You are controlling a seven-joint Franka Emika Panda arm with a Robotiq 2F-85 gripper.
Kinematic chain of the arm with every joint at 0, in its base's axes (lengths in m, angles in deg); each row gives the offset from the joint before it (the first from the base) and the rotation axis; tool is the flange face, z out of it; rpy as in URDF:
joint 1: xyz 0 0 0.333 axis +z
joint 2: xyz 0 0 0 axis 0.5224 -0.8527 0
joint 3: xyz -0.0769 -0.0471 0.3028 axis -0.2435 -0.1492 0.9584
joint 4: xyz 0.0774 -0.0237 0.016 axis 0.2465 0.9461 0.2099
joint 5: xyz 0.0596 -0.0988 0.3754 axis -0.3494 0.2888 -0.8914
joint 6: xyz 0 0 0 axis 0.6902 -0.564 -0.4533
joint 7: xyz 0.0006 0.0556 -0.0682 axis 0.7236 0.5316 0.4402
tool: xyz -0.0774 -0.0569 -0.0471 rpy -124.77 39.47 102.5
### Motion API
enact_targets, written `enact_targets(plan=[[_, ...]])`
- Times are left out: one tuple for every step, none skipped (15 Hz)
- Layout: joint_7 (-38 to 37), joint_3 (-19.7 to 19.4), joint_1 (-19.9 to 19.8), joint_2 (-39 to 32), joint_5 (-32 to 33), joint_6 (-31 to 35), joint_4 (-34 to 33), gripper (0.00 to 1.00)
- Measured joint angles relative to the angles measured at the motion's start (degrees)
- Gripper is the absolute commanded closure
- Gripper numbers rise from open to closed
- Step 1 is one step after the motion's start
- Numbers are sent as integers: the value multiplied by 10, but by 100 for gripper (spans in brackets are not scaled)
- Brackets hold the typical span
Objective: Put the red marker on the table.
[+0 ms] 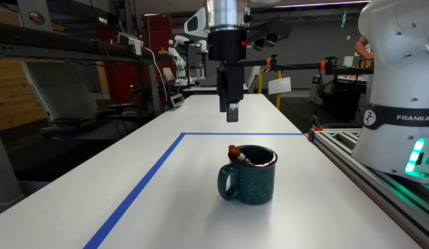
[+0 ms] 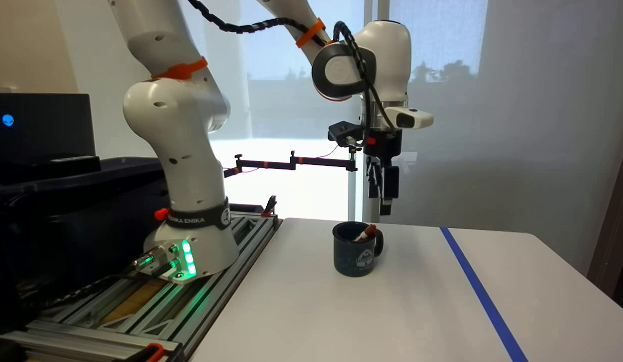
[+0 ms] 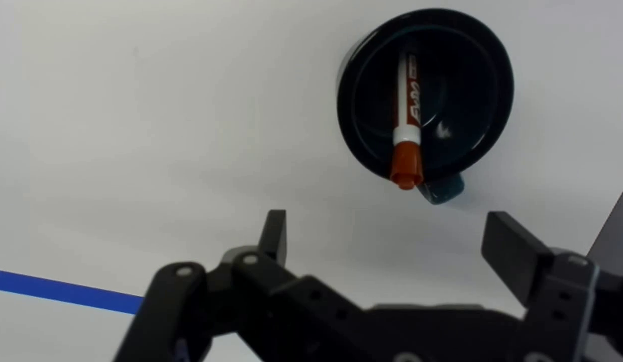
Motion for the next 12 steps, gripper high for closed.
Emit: enact_targets(plan=[[-17, 5, 0, -4, -2, 7, 0, 0], [-37, 10, 0, -7, -2, 13, 0, 0], [-57, 15, -1, -9, -1, 20, -1, 0], [-78, 21, -3, -11, 0, 23, -1, 0], [-93, 25, -3, -12, 0, 23, -1, 0], [-99, 28, -2, -14, -4, 23, -1, 0], [-100, 29, -1, -16, -8, 23, -1, 0], [-98, 29, -1, -20, -13, 23, -1, 0], [-94, 28, 0, -25, -21, 23, -1, 0], [-86, 28, 1, -30, -29, 23, -1, 0], [-77, 27, 1, -36, -36, 24, -1, 0], [-65, 26, 1, -43, -44, 25, -1, 0]])
